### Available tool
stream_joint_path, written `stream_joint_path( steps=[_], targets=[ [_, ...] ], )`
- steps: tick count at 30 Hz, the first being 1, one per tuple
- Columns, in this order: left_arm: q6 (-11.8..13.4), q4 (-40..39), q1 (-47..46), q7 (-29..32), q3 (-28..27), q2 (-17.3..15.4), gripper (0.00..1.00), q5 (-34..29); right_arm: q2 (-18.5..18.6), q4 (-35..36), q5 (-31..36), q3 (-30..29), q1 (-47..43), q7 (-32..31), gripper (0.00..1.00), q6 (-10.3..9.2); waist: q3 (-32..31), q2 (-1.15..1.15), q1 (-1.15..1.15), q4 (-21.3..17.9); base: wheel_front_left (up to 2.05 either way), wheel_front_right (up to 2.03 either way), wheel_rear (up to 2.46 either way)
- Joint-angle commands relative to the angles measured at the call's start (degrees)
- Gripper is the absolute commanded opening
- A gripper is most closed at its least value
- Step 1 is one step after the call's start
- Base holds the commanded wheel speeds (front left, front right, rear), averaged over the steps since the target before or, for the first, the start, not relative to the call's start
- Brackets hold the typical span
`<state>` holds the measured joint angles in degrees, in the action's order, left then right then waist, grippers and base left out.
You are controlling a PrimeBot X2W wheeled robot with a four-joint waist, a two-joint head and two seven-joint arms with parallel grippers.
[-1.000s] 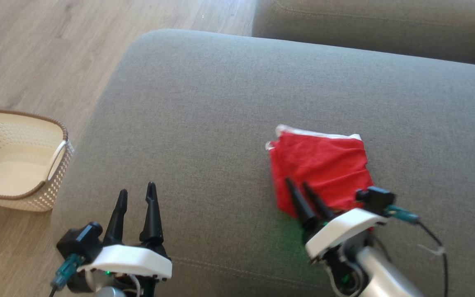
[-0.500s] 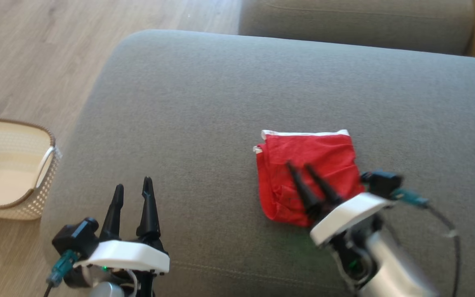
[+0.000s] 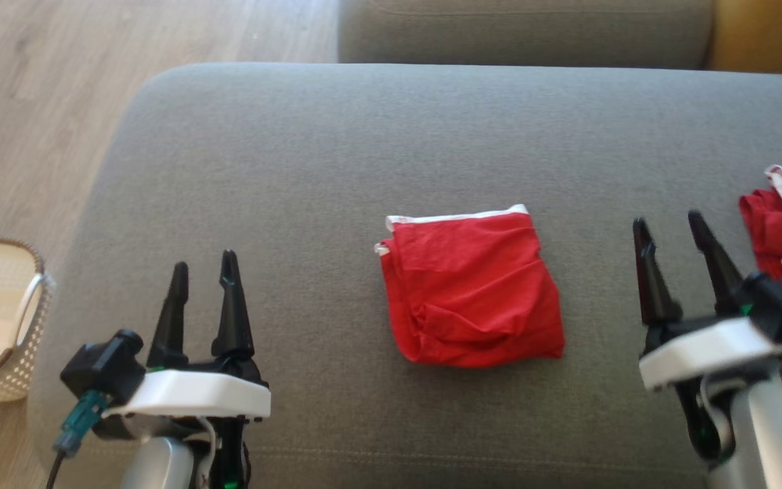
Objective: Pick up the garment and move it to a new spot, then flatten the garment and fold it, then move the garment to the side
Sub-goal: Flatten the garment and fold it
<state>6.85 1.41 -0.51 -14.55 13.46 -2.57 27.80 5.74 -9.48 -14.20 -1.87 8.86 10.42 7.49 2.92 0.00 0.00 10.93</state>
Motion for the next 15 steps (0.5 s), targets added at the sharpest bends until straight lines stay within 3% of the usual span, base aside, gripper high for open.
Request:
stream_joint_path(
  steps=[1,9,15],
  targets=[
    [0.0,-3.2,-2.8,-0.4,-2.4,-0.3,1.0,-1.8,-0.7,3.7,4.6,0.1,-0.4,1.3,1.0,0.0,0.0,0.0,0.0,-1.1,0.0,0.0,0.0],
    [0.6,-4.0,-0.9,-0.4,-1.1,-0.3,1.0,-4.0,-2.5,7.9,12.5,-3.9,-4.9,4.0,1.0,0.0,0.2,0.0,0.0,-3.3,0.0,0.0,0.0],
    [0.7,-3.5,-0.4,-0.4,-0.5,-0.3,1.0,-4.5,-2.8,8.8,13.0,-4.2,-6.2,4.5,1.0,0.0,0.9,0.0,0.0,-4.0,0.0,0.0,0.0]
  ],
)
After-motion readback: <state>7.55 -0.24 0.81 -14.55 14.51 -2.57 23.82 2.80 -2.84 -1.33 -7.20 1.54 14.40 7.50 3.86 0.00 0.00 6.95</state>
